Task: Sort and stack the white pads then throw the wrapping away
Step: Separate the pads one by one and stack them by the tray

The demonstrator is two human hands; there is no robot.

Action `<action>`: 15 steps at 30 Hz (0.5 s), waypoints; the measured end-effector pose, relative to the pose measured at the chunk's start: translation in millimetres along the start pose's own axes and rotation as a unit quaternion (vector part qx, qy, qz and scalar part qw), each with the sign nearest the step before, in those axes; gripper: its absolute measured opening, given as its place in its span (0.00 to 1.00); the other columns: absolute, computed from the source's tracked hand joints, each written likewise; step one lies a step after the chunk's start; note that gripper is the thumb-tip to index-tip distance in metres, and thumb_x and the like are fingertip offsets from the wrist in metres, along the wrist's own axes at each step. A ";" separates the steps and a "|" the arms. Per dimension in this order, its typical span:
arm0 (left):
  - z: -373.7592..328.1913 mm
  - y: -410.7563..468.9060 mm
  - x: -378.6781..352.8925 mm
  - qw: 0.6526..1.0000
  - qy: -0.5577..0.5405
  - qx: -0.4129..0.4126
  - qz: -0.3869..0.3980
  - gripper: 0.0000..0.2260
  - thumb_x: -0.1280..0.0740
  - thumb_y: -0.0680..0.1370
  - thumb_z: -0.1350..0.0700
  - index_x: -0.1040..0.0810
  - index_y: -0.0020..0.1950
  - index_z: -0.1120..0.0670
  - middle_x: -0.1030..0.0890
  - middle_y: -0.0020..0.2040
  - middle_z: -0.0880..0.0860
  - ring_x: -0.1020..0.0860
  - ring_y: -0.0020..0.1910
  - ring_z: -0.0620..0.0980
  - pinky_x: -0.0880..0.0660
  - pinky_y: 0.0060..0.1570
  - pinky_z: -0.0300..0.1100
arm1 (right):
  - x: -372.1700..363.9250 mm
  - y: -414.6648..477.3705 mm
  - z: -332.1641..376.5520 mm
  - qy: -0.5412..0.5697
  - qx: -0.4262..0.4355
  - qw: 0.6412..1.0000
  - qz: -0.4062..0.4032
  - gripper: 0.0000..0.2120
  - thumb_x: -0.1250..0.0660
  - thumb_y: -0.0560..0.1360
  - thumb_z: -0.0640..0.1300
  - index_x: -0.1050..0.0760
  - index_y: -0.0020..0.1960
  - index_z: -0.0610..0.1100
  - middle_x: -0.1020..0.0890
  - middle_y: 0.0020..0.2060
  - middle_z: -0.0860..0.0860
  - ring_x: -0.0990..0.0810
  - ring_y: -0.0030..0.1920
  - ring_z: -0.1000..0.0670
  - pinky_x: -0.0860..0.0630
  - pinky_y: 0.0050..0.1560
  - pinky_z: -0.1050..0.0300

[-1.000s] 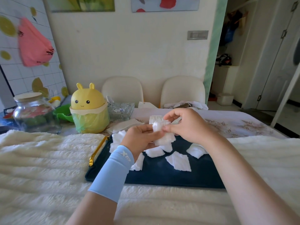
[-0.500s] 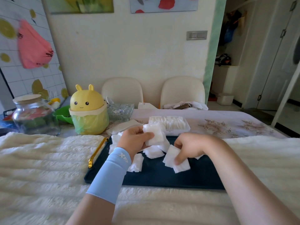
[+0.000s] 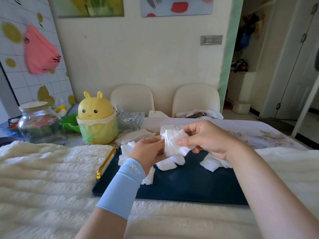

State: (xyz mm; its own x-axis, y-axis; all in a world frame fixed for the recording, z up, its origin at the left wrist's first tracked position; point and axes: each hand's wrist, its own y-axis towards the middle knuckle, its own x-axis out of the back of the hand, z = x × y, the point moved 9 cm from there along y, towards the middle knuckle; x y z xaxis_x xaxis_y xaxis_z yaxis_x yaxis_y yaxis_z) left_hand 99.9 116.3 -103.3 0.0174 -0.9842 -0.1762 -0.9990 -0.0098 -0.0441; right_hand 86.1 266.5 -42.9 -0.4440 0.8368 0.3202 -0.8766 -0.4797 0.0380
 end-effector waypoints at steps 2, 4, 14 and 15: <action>-1.9 -1.7 -2.8 1.000 -0.016 0.003 0.010 0.08 0.34 0.80 0.61 0.17 0.55 0.61 0.14 0.50 0.60 0.15 0.46 0.54 0.19 0.46 0.43 | 2.9 1.2 -2.4 -0.027 -0.011 0.999 -0.020 0.11 0.23 0.72 0.35 0.18 0.54 0.38 0.19 0.33 0.51 0.26 0.31 0.53 0.28 0.34 0.59; -2.8 -2.7 -3.2 1.000 -0.021 0.003 0.014 0.09 0.35 0.81 0.60 0.18 0.57 0.62 0.15 0.50 0.60 0.15 0.47 0.54 0.19 0.45 0.42 | 8.0 2.2 -4.9 -0.061 -0.021 0.997 -0.047 0.14 0.22 0.71 0.37 0.19 0.56 0.39 0.20 0.34 0.52 0.26 0.33 0.50 0.27 0.34 0.58; -6.6 -6.4 -9.3 0.999 -0.016 0.012 0.037 0.17 0.30 0.77 0.49 0.19 0.59 0.60 0.15 0.53 0.60 0.16 0.53 0.58 0.20 0.55 0.50 | 9.0 -1.0 4.1 -0.141 -0.021 0.986 -0.089 0.07 0.22 0.72 0.42 0.20 0.46 0.48 0.21 0.31 0.56 0.28 0.24 0.54 0.31 0.28 0.67; -7.3 -6.6 -7.7 1.000 -0.012 0.006 0.027 0.16 0.29 0.76 0.50 0.18 0.57 0.61 0.15 0.52 0.61 0.16 0.52 0.58 0.19 0.53 0.48 | 8.6 -1.4 4.5 -0.139 -0.022 0.985 -0.095 0.09 0.22 0.71 0.43 0.21 0.46 0.49 0.19 0.36 0.56 0.26 0.25 0.54 0.29 0.30 0.66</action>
State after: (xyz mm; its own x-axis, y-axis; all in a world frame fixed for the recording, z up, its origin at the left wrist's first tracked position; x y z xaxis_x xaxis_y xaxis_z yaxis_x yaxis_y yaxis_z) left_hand 106.0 122.6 -94.4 -0.0352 -0.9788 -0.2018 -0.9979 0.0453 -0.0460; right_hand 84.4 273.1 -36.0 -0.2079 0.8026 0.5592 -0.9492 -0.3035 0.0827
